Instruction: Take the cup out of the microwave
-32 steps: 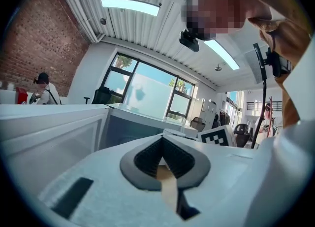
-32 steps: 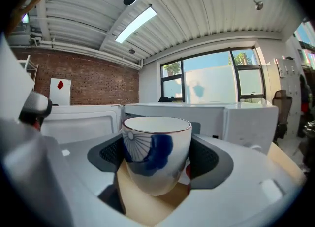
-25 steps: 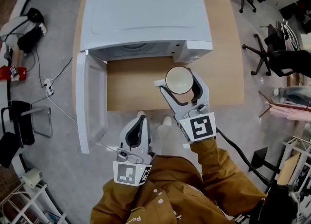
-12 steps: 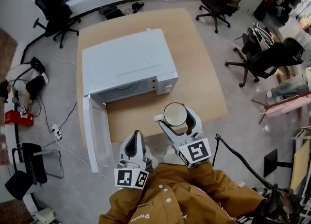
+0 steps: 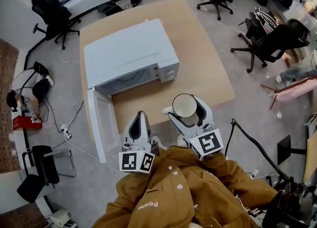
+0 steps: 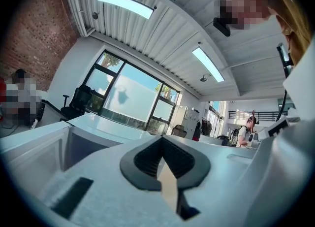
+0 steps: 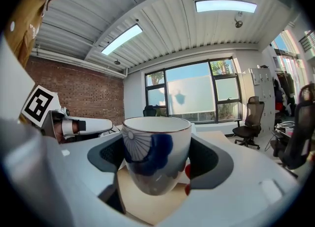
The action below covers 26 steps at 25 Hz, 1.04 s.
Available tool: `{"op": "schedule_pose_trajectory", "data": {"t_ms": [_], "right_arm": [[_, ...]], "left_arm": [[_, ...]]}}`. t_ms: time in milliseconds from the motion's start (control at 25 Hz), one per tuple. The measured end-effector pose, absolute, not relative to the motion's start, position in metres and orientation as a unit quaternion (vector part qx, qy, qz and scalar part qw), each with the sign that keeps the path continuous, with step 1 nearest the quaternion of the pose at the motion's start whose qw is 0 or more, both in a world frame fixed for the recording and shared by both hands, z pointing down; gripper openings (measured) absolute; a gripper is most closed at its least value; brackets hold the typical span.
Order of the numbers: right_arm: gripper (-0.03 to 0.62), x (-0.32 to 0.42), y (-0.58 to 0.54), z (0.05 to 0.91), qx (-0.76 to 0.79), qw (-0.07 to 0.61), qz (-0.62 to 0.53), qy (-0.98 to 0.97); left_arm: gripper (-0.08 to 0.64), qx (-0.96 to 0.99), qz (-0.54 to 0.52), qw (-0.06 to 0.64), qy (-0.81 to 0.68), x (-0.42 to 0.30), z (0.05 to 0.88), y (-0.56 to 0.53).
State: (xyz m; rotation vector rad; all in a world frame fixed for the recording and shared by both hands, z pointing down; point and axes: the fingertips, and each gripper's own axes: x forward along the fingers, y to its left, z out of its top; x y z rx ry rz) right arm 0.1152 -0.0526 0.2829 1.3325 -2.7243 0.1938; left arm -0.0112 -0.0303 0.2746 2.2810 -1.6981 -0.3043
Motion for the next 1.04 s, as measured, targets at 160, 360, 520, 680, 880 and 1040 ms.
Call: {"op": "schedule_pose_trajectory", "data": {"t_ms": [160,360,520,680,880,1040], "right_arm": [[0.394,0.117,-0.05,0.283,0.445,0.049,0.073,-0.891],[0.394,0.119,-0.047,0.281,0.448,0.044,0.075,-0.89],[0.394,0.119,-0.046,0.277,0.45,0.041,0.075,-0.889],[0.394,0.118,-0.043,0.278,0.451,0.042,0.073,-0.888],[0.394,0.117,-0.037,0.276,0.45,0.04,0.07,-0.889],[0.394,0.116,-0.034,0.275,0.451,0.04,0.07,-0.889]], "left_arm": [[0.003,0.794,-0.1,0.141,-0.582,-0.006,0.272,-0.027],[0.003,0.794,-0.095,0.143,-0.584,-0.009,0.273,-0.021],[0.003,0.793,-0.095,0.141,-0.585,-0.013,0.272,-0.017],[0.003,0.791,-0.095,0.143,-0.587,-0.014,0.275,-0.013],[0.003,0.791,-0.096,0.142,-0.588,-0.016,0.273,-0.006],[0.003,0.79,-0.097,0.142,-0.588,-0.017,0.273,-0.002]]}}
